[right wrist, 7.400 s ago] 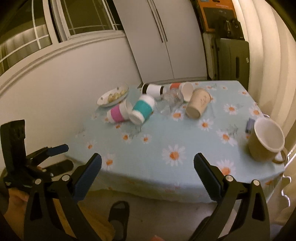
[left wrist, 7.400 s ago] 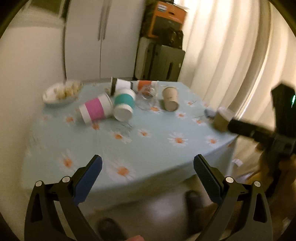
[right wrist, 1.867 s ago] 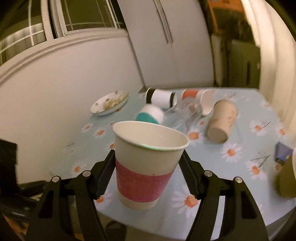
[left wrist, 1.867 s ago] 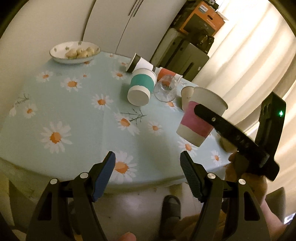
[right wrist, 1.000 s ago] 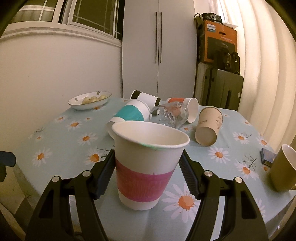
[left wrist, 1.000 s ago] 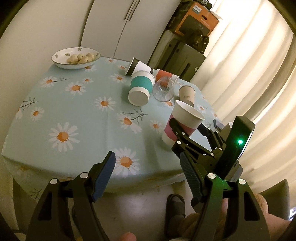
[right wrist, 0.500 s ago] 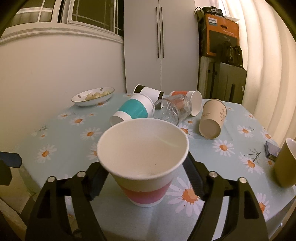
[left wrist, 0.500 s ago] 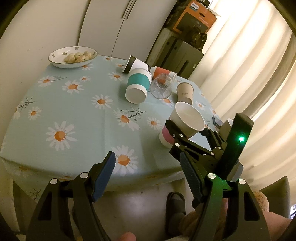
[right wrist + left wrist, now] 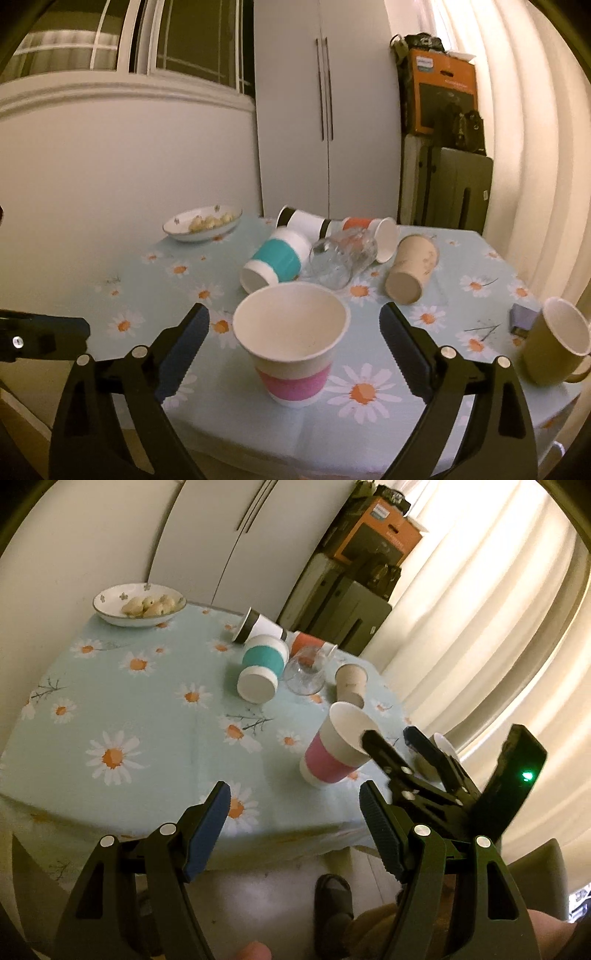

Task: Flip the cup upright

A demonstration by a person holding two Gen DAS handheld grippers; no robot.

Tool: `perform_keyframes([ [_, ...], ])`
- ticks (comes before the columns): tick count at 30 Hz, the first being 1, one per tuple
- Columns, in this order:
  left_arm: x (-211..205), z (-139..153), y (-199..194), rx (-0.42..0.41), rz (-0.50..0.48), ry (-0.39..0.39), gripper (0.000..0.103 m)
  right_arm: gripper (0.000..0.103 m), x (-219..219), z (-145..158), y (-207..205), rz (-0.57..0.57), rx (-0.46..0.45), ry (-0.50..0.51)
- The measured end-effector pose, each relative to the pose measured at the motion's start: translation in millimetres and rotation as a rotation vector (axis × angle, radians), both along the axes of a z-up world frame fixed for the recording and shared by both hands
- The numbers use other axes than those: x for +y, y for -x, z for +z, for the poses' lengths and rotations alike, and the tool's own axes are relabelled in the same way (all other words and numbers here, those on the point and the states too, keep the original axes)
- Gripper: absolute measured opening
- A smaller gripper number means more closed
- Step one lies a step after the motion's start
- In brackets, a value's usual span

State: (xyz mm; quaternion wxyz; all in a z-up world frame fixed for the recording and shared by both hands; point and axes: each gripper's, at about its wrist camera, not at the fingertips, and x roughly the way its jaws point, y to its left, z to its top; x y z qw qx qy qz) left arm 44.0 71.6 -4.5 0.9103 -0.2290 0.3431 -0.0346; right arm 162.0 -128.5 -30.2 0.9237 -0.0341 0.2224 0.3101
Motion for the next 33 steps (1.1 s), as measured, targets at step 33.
perform_keyframes([
  [33, -91.9, 17.3, 70.3, -0.174, -0.068, -0.324, 0.071, 0.097, -129.9, 44.8, 93.7, 0.031, 0.073, -0.002],
])
